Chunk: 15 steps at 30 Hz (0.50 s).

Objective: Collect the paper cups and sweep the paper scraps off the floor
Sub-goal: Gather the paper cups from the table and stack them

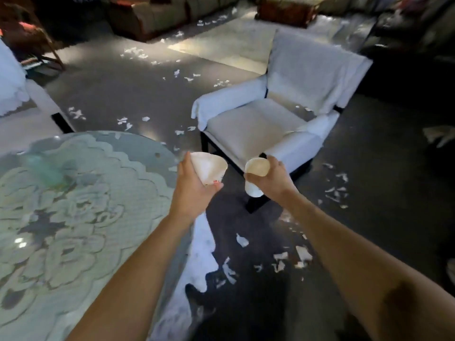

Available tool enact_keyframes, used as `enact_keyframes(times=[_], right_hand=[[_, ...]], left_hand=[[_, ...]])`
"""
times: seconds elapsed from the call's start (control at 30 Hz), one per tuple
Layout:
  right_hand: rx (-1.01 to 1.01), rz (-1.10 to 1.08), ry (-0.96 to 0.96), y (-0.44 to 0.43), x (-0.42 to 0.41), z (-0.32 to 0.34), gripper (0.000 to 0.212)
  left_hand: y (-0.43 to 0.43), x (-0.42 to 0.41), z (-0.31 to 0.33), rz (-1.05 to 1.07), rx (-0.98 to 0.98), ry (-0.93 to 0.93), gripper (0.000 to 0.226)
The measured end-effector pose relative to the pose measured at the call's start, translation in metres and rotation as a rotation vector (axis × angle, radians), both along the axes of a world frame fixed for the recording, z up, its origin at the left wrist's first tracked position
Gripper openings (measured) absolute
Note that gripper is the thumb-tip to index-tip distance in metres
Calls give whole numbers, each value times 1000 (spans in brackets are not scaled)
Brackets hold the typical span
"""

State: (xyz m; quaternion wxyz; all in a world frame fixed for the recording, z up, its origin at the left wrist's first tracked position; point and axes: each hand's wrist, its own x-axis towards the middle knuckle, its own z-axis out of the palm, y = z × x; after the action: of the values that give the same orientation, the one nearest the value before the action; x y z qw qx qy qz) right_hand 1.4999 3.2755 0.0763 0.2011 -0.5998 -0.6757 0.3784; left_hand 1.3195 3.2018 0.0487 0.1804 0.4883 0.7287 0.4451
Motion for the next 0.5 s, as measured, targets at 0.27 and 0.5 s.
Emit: enact_keyframes(times=[0.27, 0.5], right_hand=[[-20, -373, -46, 55, 271, 1, 81], [-61, -647, -40, 126, 447, -14, 84]], left_hand=[[123, 254, 6, -396, -33, 32, 89], [247, 431, -12, -643, -34, 63, 92]])
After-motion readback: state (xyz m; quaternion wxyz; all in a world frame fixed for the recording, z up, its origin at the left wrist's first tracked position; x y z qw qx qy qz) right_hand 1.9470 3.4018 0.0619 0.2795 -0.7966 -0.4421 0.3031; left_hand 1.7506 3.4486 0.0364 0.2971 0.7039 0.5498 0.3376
